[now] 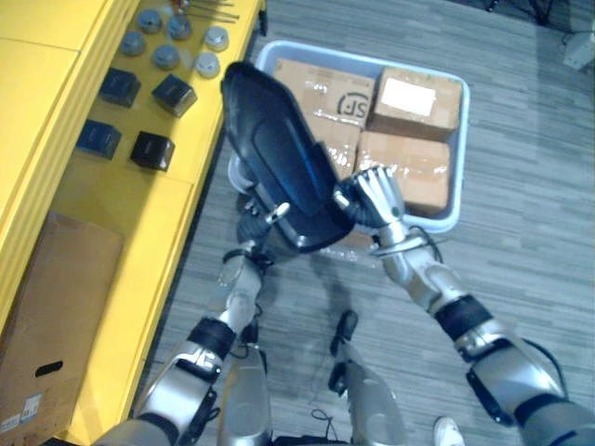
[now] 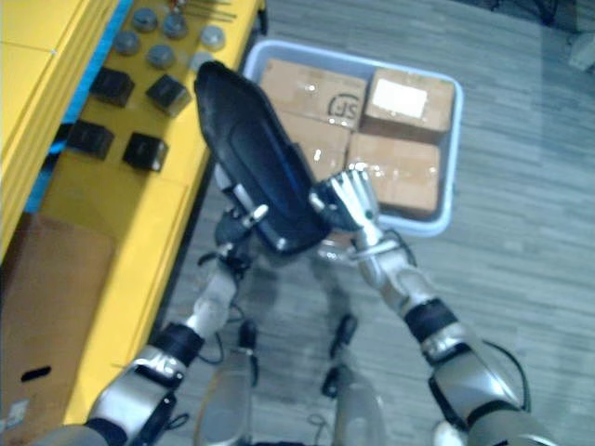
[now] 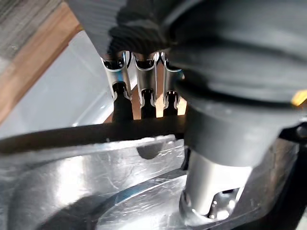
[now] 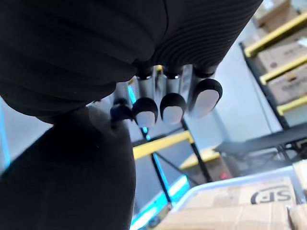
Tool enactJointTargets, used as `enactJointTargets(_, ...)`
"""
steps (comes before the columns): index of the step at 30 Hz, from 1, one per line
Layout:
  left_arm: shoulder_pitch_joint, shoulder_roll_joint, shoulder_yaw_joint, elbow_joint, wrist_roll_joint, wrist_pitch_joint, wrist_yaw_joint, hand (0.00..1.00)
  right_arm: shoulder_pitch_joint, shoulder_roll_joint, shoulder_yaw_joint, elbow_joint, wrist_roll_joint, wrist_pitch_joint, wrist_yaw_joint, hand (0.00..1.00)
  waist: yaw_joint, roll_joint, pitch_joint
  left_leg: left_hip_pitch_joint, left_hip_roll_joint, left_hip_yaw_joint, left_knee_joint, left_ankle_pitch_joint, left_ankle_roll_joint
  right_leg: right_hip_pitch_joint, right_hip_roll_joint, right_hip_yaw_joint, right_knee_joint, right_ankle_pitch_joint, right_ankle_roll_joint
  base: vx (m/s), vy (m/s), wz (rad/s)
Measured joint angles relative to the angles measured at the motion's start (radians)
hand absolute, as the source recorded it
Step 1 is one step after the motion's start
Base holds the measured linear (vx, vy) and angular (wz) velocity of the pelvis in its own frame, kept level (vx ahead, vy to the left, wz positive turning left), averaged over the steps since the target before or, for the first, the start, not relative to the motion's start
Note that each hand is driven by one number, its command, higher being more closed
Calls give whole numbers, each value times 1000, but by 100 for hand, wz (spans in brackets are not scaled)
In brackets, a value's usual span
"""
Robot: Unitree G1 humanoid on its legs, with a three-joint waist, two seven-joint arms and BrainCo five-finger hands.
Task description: Walk over and take plastic housings, then place them on the shelf
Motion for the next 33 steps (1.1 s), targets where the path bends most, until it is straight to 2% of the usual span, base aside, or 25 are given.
enactJointTargets(4,7,-5,2,-38,97,-68,61,100,24,31,-24,-1,8,0,-32,100,-4,-2,-1,3,2,5,0,-1,0,0,0,5,0,1,1,7,55,-3)
enactJointTargets(6,13,-3,3,-58,144,-86,82,100,29,33,-24,-1,14,0,-39,100,-4,-3,-2,6,3,9,1,-3,0,0,0,11,0,1,1,4,58,-9)
enactJointTargets(9,25,5,5,-122,334,-124,186,100,46,39,-25,-2,28,0,-60,100,-8,-8,-5,8,7,20,8,-11,0,-2,0,21,0,1,2,8,66,-10)
enactJointTargets(12,25,7,4,-187,518,-133,298,100,64,39,-22,-2,35,-2,-74,100,-9,-8,-5,8,10,21,7,-11,-1,-2,0,21,-1,1,2,12,55,-2)
enactJointTargets(15,24,20,4,-240,582,-125,346,100,81,39,-12,-2,45,-21,-74,100,-10,-8,-5,9,10,21,7,-11,-1,-2,0,21,-1,2,2,16,44,0)
enactJointTargets(22,37,28,4,-292,612,-76,351,100,87,36,8,-1,45,-23,-77,100,-10,-8,-5,8,9,21,7,-11,-1,-3,0,21,-2,2,2,6,51,0)
enactJointTargets(30,52,66,-4,-324,608,-14,286,100,97,15,18,-1,46,-23,-77,100,-11,-8,-5,6,7,22,4,-11,-1,-6,-1,22,-5,2,2,10,54,0)
enactJointTargets(33,67,67,-5,-328,604,-7,275,100,97,8,18,-1,46,-23,-77,100,-11,-8,-5,4,4,24,4,-11,-1,-11,-1,24,-5,2,2,8,29,-1)
